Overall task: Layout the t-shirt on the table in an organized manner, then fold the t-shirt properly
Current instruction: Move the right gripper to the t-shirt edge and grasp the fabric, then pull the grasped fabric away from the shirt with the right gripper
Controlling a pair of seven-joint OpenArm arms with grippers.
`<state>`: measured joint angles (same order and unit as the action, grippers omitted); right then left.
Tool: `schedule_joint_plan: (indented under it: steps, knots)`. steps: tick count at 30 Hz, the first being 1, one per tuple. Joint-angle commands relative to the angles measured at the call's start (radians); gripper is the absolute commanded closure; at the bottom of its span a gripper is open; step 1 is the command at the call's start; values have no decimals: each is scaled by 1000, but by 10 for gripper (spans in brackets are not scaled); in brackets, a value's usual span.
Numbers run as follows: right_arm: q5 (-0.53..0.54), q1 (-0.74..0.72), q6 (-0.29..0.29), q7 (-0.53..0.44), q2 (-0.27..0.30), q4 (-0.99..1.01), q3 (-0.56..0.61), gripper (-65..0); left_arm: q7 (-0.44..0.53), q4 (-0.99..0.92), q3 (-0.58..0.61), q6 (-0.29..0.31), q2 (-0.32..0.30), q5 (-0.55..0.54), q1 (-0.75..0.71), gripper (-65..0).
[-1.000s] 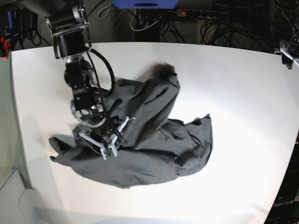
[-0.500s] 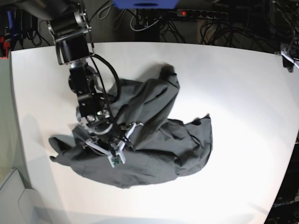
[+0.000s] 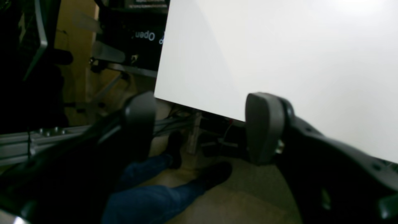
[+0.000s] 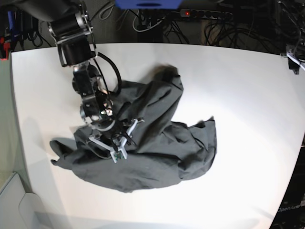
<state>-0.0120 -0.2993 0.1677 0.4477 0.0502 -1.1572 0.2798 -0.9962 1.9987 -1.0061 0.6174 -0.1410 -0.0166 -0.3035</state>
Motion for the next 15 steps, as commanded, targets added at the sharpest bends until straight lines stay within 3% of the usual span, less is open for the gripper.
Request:
schedule_joint_plan:
  steps: [1, 15]
  knots:
    - [4, -31, -3, -26, 3, -16, -3, -152, 15, 17, -3, -9, -16, -3, 2, -441]
    - [4, -33, -3, -28, 43, -14, -4, -152, 6, 15, -1, -9, -15, 0, 56, -441]
